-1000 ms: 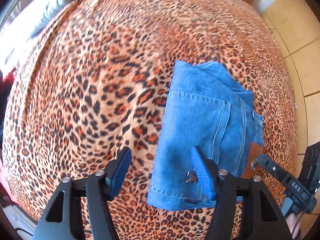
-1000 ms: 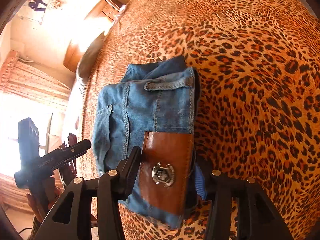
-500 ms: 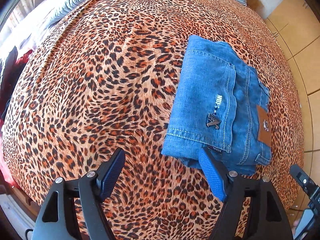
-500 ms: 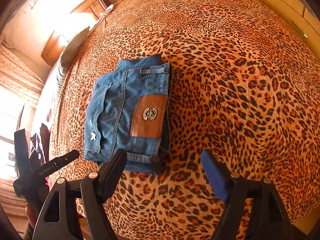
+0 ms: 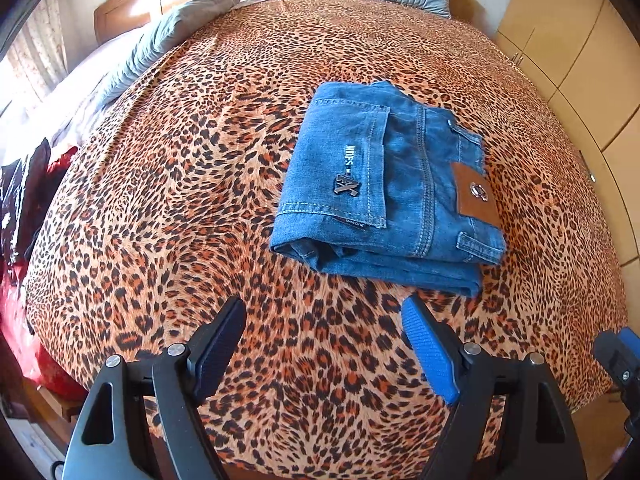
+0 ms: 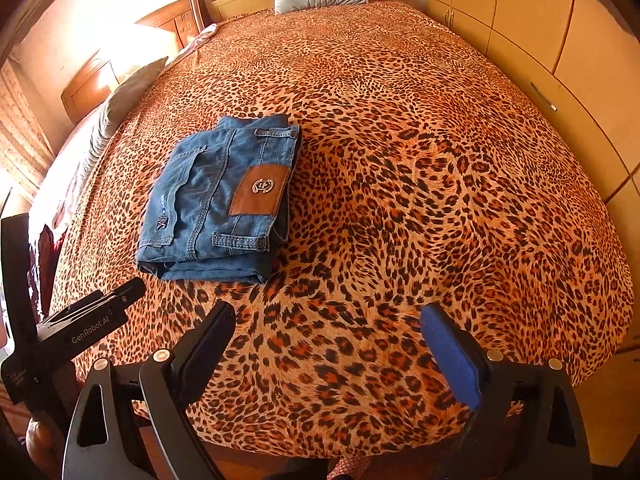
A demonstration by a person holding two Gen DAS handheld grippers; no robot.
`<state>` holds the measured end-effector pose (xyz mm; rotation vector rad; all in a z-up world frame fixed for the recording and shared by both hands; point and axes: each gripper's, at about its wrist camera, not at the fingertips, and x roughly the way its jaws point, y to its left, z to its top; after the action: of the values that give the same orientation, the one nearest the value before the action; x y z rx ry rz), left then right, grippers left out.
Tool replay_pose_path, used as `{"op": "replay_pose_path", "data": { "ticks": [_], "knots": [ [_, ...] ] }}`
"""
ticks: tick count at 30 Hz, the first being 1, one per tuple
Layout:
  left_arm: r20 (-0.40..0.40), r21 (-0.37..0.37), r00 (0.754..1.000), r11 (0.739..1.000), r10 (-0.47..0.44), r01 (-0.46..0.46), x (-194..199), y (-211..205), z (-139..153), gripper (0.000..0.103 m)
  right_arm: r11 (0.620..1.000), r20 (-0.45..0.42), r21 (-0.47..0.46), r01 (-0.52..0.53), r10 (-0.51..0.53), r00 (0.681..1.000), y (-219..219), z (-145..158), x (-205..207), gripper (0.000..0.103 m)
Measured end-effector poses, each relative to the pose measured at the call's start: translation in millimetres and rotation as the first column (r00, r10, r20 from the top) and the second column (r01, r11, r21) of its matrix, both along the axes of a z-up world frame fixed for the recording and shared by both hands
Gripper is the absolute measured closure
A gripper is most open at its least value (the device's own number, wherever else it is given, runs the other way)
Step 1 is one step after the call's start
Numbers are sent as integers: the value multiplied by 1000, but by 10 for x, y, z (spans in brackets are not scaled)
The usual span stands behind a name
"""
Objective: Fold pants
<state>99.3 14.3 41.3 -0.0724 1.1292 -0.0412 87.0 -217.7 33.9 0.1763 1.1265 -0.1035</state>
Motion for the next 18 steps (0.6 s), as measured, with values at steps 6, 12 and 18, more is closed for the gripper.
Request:
{"op": "replay_pose_path", "data": {
  "ticks": [6, 12, 18],
  "knots": [
    [53, 56, 999, 998, 1, -4, -565, -161, 192, 23, 999, 80, -19, 33, -31, 996, -150, 188, -612, 3],
    [134, 115, 991, 993, -22, 6, -1019, -367, 422, 23, 997, 118, -26, 72, -68, 991, -304, 262, -1112, 3],
    [207, 95, 978, 995, -26, 6, -1301, -416, 650, 23, 997, 138, -39, 72, -66, 988, -376, 348, -1309, 3]
  ]
}}
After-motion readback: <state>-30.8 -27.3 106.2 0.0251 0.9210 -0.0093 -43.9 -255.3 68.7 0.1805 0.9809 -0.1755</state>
